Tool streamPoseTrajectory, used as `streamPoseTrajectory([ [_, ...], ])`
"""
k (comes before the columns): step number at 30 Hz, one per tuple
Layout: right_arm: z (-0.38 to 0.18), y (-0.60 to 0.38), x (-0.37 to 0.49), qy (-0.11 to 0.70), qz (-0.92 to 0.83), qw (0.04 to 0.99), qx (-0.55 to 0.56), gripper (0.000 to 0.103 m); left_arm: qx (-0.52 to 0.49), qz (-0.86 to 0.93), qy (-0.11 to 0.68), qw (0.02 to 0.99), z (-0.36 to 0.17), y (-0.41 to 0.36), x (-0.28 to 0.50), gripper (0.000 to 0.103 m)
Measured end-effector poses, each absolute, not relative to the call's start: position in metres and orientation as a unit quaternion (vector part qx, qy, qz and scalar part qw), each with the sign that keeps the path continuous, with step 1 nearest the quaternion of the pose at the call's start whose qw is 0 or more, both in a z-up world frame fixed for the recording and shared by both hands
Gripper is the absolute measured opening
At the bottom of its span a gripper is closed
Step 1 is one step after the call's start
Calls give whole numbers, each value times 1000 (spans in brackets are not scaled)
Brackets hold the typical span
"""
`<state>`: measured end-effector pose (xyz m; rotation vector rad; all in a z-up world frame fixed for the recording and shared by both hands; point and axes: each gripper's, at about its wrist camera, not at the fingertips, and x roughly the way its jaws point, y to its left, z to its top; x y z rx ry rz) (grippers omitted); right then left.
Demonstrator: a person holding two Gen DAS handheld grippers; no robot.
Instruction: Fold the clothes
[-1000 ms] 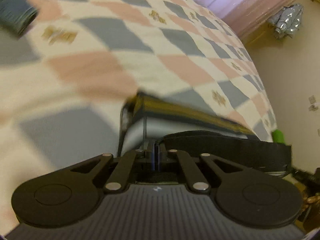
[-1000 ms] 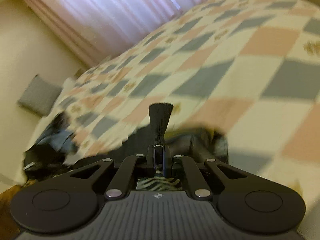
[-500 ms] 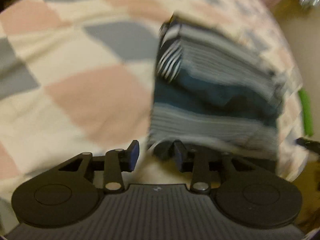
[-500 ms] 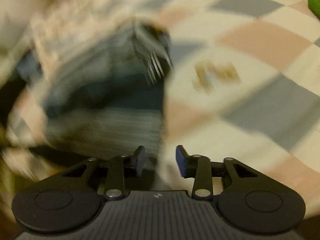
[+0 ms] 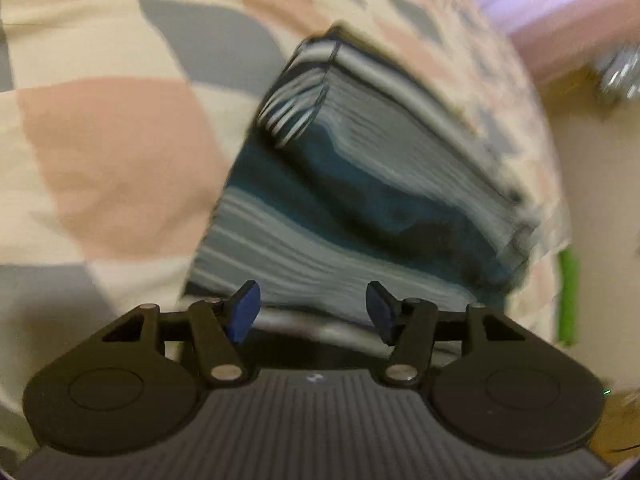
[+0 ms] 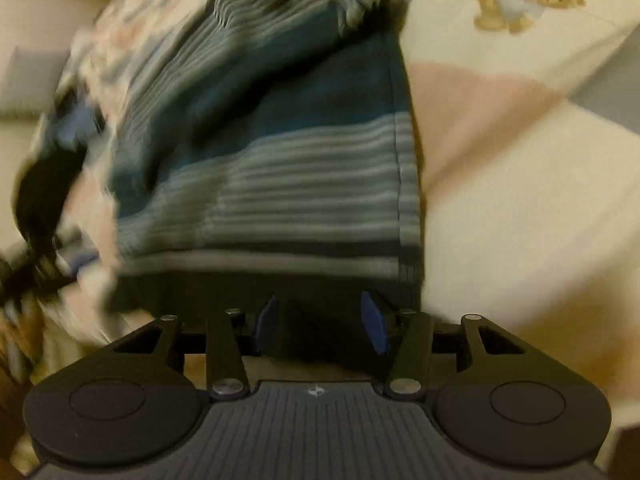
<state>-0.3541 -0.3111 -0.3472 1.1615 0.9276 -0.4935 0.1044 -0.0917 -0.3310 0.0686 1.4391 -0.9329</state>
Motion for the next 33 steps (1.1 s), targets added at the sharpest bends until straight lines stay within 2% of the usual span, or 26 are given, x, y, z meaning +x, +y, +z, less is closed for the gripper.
streamPoseTrajectory([
  [2, -335, -303, -369, 396, -260, 710, 520, 49, 42, -392, 634, 665, -330, -71, 104, 54],
  [3, -328, -301, -380, 382, -286, 706, 522, 51, 39, -378, 636, 672, -330, -59, 107, 60],
  [4, -325, -299, -390, 374, -306, 701, 524, 63, 36, -359, 639, 680, -331, -47, 111, 68],
  [6, -333, -297, -402, 355, -318, 687, 548, 68, -4, -341, 664, 666, -346, -33, 116, 72],
  [8, -346, -298, -409, 331, -319, 674, 578, 68, -50, -331, 690, 642, -366, -27, 118, 72],
  [9, -354, -300, -405, 319, -315, 669, 593, 68, -76, -329, 702, 627, -377, -27, 119, 63],
  [10, -363, -303, -400, 312, -309, 661, 609, 48, -98, -327, 709, 617, -384, -27, 119, 32],
  [11, -369, -305, -395, 314, -302, 652, 621, 28, -117, -329, 715, 606, -387, -28, 120, 16],
  [12, -369, -305, -391, 324, -297, 648, 622, 8, -127, -340, 710, 603, -383, -29, 121, 6],
  [15, -349, -309, -403, 337, -296, 657, 606, 5, -70, -395, 662, 633, -348, -30, 116, 6],
  [18, -327, -313, -421, 346, -303, 666, 587, 4, 21, -379, 667, 641, -359, -28, 106, 11],
  [20, -341, -316, -421, 360, -302, 653, 594, 5, 66, -335, 692, 636, -381, -29, 108, 10],
  [21, -349, -318, -414, 373, -294, 647, 596, 8, 61, -331, 695, 635, -379, -31, 112, 11],
  [22, -352, -321, -407, 390, -292, 645, 589, 15, 68, -329, 688, 644, -369, -36, 115, 15],
  [23, -350, -324, -402, 400, -294, 647, 579, 16, 81, -337, 663, 663, -352, -43, 117, 21],
  [24, -340, -328, -399, 399, -301, 657, 564, 26, 92, -345, 639, 682, -335, -50, 118, 30],
  [25, -331, -332, -396, 399, -307, 667, 550, 44, 87, -354, 619, 695, -318, -56, 121, 35],
  [26, -320, -337, -395, 391, -317, 679, 534, 52, 63, -364, 609, 702, -305, -63, 126, 37],
  [27, -307, -344, -395, 373, -329, 694, 521, 56, 33, -374, 604, 703, -297, -71, 130, 44],
  [28, -300, -353, -396, 349, -334, 706, 518, 56, 7, -384, 601, 701, -294, -82, 134, 55],
  [30, -293, -374, -397, 289, -336, 724, 529, 56, -31, -396, 602, 693, -303, -111, 135, 67],
  [33, -307, -408, -390, 220, -341, 720, 564, 56, -65, -381, 624, 678, -333, -151, 137, 67],
])
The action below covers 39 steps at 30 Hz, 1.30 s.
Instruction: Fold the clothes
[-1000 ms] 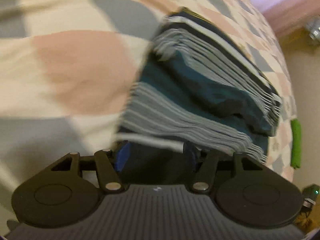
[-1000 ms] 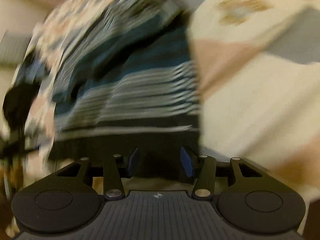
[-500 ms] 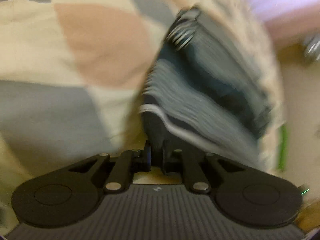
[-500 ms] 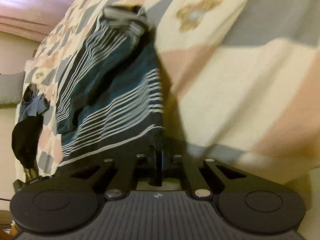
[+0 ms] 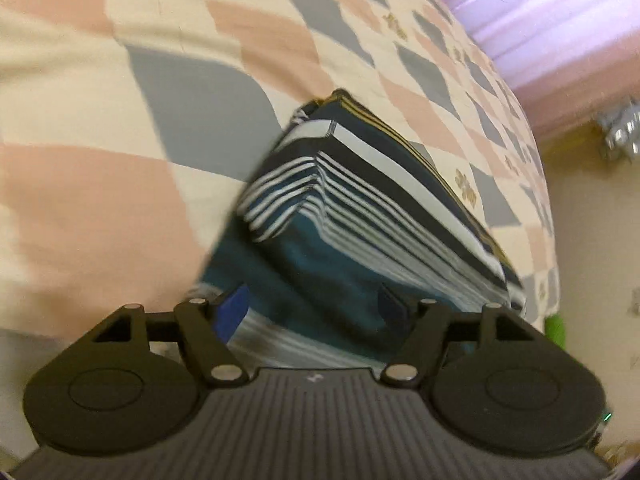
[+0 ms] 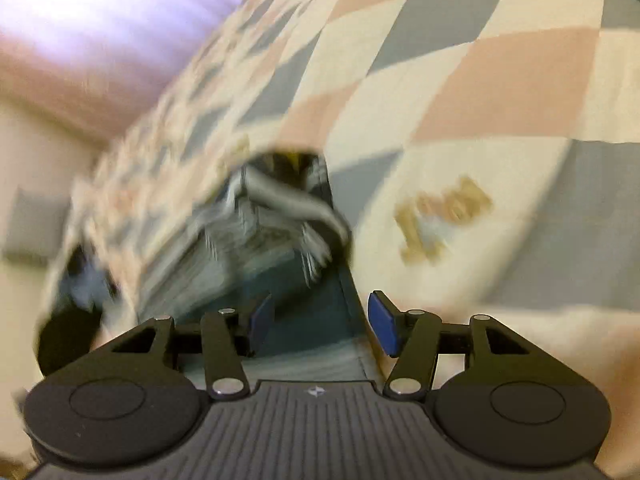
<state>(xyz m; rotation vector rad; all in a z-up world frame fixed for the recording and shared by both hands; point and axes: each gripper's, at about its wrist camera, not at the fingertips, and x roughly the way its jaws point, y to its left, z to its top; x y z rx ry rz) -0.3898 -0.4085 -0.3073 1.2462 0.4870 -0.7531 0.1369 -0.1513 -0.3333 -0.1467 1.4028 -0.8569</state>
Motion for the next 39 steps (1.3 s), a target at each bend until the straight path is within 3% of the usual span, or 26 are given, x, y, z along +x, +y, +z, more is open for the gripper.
streamPoseTrajectory([
  [8, -361, -436, -355, 192, -324, 701, 606, 55, -134, -336, 655, 664, -377, -153, 158, 64],
  [10, -358, -433, -347, 186, -331, 714, 588, 32, -154, -336, 659, 655, -380, -152, 162, 39],
  [12, -356, -430, -344, 179, -331, 719, 585, 27, -154, -332, 664, 651, -386, -156, 162, 39],
  [15, -366, -430, -342, 194, -334, 700, 601, 28, -169, -320, 671, 647, -395, -157, 163, 36],
  [17, -367, -429, -340, 195, -335, 698, 601, 24, -168, -324, 663, 654, -389, -158, 163, 8],
  [18, -359, -428, -338, 190, -337, 714, 584, 10, -162, -335, 655, 658, -381, -156, 163, 5],
  [26, -275, -396, -360, 171, -325, 773, 517, 4, -118, -405, 596, 684, -321, -110, 137, 5],
  [35, -324, -317, -410, 209, -346, 696, 593, 3, -86, -375, 634, 671, -357, -44, 95, 5],
  [39, -303, -304, -417, 181, -337, 722, 576, 3, -88, -407, 599, 684, -334, -35, 94, 5],
])
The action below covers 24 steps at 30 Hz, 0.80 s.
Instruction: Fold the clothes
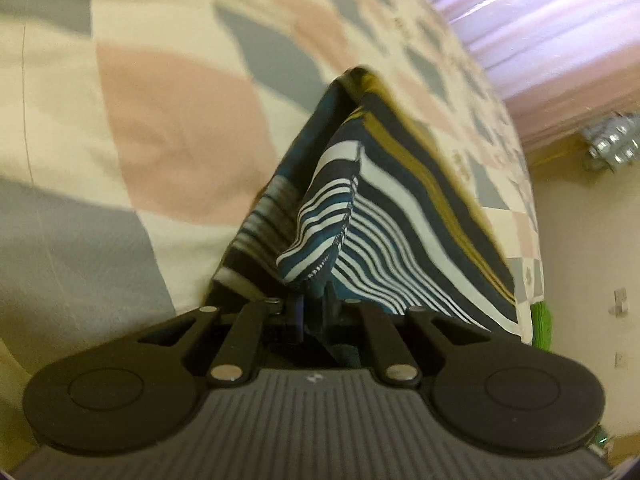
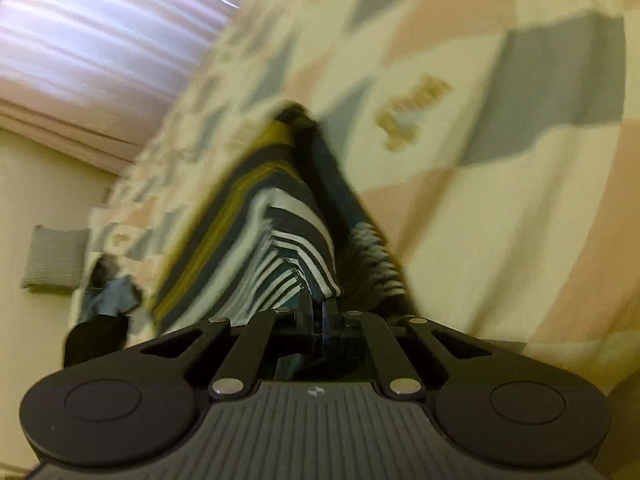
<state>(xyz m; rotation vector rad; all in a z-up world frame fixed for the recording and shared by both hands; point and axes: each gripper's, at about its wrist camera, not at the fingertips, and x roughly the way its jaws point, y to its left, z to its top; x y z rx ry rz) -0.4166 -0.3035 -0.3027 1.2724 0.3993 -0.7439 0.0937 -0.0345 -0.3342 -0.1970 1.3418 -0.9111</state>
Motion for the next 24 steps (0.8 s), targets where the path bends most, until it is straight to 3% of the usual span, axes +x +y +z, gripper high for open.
streamPoseTrajectory([
  [3, -296, -296, -423, 184, -337, 725, 572, 3, -71, -397, 604, 688, -352, -29, 92, 6],
  [9, -360, -297, -418, 210, -360, 672, 612, 4, -83, -374, 629, 676, -386, -30, 92, 9],
  [11, -360, -299, -418, 205, -351, 676, 615, 13, -79, -379, 631, 672, -378, -26, 96, 14],
  [13, -351, -302, -419, 210, -333, 683, 615, 27, -69, -387, 633, 667, -369, -24, 102, 29],
  [16, -344, -313, -416, 228, -309, 696, 607, 42, -51, -407, 624, 665, -361, -25, 113, 35],
  [20, -354, -331, -404, 284, -253, 710, 593, 43, 8, -466, 625, 626, -366, -53, 125, 50],
  [21, -358, -337, -401, 301, -234, 713, 589, 43, 37, -482, 623, 616, -368, -62, 125, 50],
  [23, -362, -347, -397, 323, -204, 714, 587, 43, 101, -514, 604, 600, -370, -79, 120, 40],
  [24, -362, -351, -396, 331, -190, 717, 583, 34, 128, -523, 595, 597, -368, -83, 118, 21],
])
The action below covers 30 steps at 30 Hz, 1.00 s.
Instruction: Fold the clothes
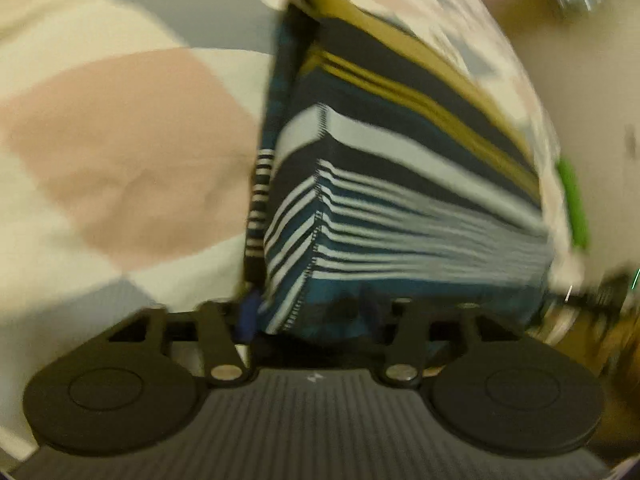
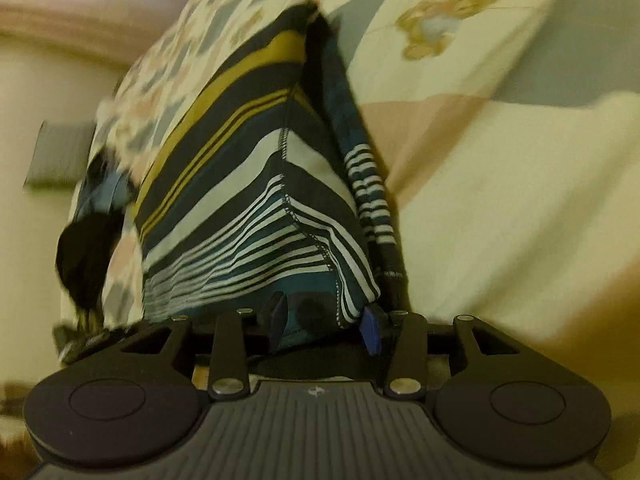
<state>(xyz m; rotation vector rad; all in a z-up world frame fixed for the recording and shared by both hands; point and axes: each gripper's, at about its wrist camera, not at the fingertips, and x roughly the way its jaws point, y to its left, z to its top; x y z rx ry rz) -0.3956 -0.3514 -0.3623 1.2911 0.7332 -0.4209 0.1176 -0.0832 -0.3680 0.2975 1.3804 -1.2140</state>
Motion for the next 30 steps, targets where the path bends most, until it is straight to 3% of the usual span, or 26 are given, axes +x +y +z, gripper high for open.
streamPoseTrajectory([
  [1, -360, -355, -393, 341, -181, 722, 574, 9, 139, -529, 590, 593, -365, -85, 119, 16],
  [9, -311, -340, -419, 308, -179, 761, 542, 5, 125, -548, 559, 609, -331, -66, 98, 11],
  [13, -333, -336, -428, 315, -212, 737, 559, 5, 153, -504, 574, 626, -369, -66, 88, 17],
  [15, -350, -334, -419, 346, -214, 721, 562, 9, 145, -484, 585, 634, -378, -72, 91, 19],
  [16, -354, -333, -411, 368, -213, 716, 553, 18, 149, -481, 585, 635, -375, -73, 91, 21],
  [17, -355, -331, -406, 387, -213, 714, 543, 17, 156, -480, 581, 639, -367, -72, 90, 23],
  [19, -340, -328, -406, 407, -219, 721, 516, 29, 192, -463, 568, 653, -351, -66, 90, 39],
  [21, -317, -330, -415, 413, -257, 724, 490, 35, 224, -442, 559, 665, -335, -57, 92, 33],
  [24, -271, -340, -415, 390, -325, 757, 412, 35, 219, -409, 533, 707, -304, -63, 101, 27],
  [27, -240, -356, -376, 346, -333, 825, 298, 35, 197, -454, 457, 739, -279, -117, 91, 23],
  [30, -248, -371, -313, 316, -283, 868, 260, 35, 187, -508, 390, 745, -282, -179, 76, 20],
])
